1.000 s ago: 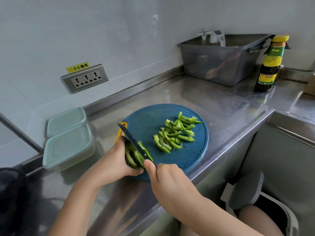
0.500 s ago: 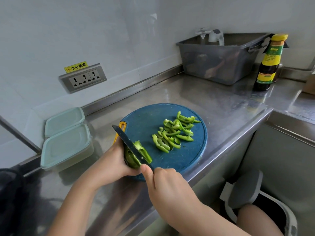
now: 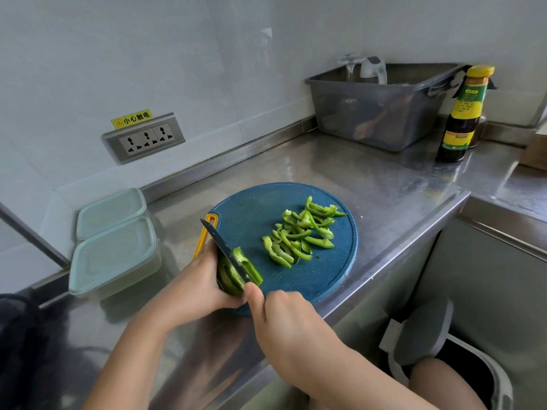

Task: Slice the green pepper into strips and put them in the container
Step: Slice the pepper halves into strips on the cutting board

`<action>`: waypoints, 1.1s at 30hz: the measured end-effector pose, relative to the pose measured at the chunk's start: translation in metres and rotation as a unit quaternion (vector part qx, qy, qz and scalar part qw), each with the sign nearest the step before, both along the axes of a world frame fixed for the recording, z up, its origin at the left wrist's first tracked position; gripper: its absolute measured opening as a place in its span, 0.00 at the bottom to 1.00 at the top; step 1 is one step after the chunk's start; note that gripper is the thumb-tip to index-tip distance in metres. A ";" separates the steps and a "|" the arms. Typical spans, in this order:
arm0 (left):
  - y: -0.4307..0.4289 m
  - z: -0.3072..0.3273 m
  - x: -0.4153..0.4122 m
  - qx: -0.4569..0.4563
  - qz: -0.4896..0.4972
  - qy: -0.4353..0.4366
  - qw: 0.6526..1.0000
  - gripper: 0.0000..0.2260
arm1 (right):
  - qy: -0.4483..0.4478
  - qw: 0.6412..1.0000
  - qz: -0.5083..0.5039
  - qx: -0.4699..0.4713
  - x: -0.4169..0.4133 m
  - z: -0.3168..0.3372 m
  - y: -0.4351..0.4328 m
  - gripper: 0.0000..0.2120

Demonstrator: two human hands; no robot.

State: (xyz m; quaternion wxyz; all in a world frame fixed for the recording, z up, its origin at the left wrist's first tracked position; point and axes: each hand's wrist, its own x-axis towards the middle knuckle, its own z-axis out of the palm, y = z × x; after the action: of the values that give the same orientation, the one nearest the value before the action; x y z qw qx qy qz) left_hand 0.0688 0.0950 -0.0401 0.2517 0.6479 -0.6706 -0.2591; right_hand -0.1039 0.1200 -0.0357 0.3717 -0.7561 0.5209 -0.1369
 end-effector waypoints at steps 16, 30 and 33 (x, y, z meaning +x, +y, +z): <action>-0.002 -0.003 -0.001 0.056 0.080 -0.059 0.994 0.36 | -0.004 0.999 0.006 0.045 0.003 0.004 -0.021 0.25; -0.005 -0.002 0.000 0.052 0.074 -0.019 0.996 0.33 | 0.051 0.997 0.047 0.029 0.007 0.006 -0.022 0.22; -0.004 -0.004 -0.001 0.047 0.077 -0.025 0.996 0.29 | 0.021 0.997 0.070 0.001 0.009 0.010 -0.027 0.17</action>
State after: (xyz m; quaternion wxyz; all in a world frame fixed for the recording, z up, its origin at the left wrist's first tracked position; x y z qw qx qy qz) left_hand 0.0681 0.0906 -0.0436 0.2235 0.7148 -0.6118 -0.2543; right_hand -0.0953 0.0932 -0.0259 0.3697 -0.7933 0.4745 -0.0940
